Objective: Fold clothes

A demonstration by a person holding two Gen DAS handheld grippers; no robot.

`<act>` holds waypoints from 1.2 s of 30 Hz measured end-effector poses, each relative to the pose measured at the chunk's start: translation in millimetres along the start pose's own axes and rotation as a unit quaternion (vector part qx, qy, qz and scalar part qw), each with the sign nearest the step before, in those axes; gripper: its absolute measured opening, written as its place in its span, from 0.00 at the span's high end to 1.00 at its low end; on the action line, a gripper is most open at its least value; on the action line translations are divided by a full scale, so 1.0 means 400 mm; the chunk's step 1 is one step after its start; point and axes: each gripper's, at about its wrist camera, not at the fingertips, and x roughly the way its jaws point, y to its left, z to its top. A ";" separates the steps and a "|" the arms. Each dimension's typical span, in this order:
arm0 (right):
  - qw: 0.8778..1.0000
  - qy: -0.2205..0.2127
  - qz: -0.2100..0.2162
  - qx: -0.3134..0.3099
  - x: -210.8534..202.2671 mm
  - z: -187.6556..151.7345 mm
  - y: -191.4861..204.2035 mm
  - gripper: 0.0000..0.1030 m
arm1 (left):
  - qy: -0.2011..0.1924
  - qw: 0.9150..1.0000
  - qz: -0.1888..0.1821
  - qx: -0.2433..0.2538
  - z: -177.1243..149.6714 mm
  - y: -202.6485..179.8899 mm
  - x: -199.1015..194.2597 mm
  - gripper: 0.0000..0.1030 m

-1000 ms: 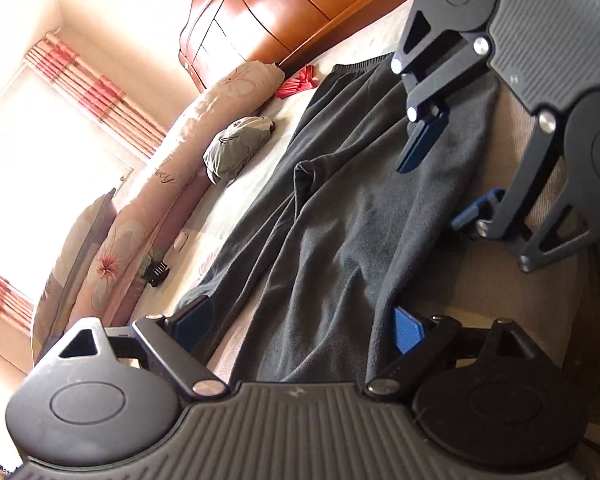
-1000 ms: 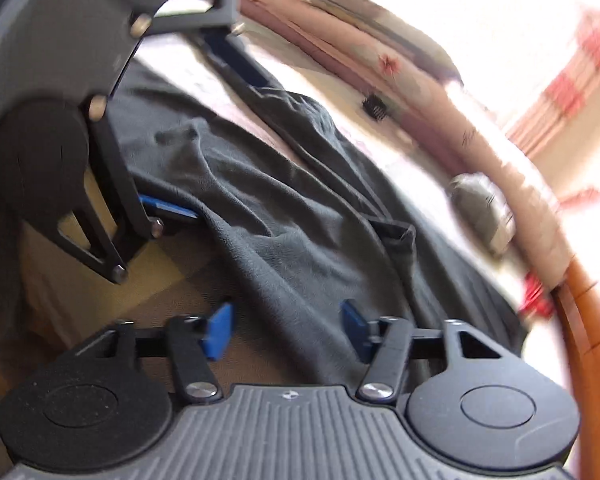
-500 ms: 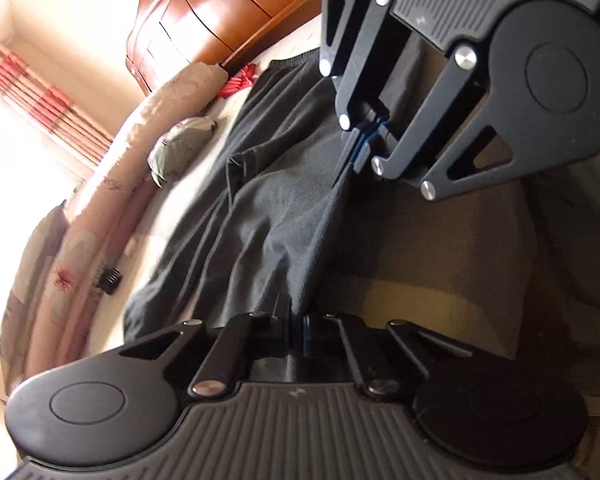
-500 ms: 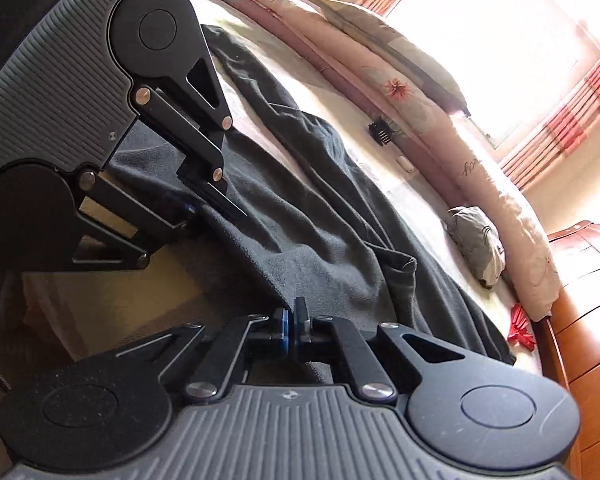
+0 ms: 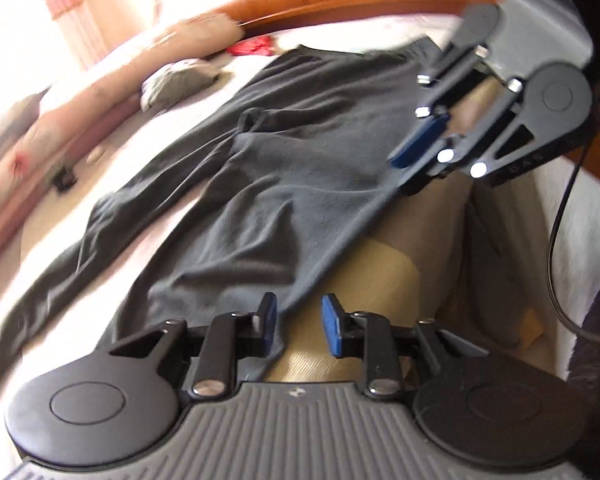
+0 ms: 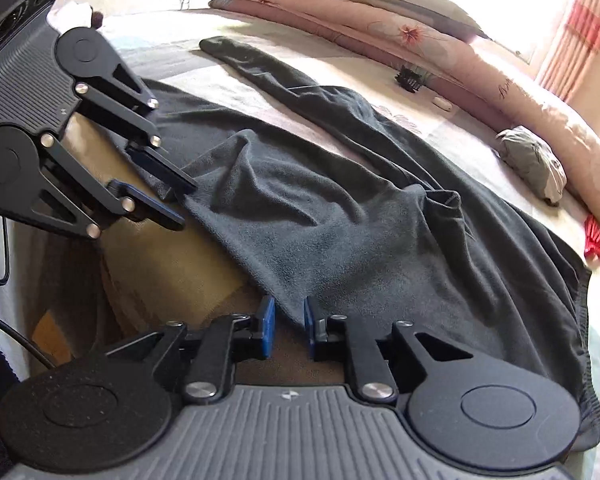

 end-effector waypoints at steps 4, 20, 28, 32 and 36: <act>0.998 -0.008 -0.019 0.059 -0.037 -0.028 -0.039 0.75 | 0.006 0.992 0.047 -0.115 -0.071 0.125 -0.062 0.65; 0.965 -0.060 -0.040 0.251 -0.094 -0.057 -0.090 0.50 | -0.056 0.715 0.070 -0.693 -0.576 0.486 -0.261 0.53; 0.959 -0.059 -0.043 0.275 -0.088 -0.046 -0.097 0.46 | -0.089 0.679 0.057 -0.727 -0.624 0.481 -0.232 0.49; 0.956 -0.060 -0.050 0.283 -0.090 -0.047 -0.098 0.45 | -0.099 0.669 0.095 -0.731 -0.644 0.502 -0.242 0.49; 0.954 -0.057 -0.053 0.288 -0.089 -0.050 -0.101 0.44 | -0.122 0.652 0.075 -0.744 -0.663 0.515 -0.232 0.48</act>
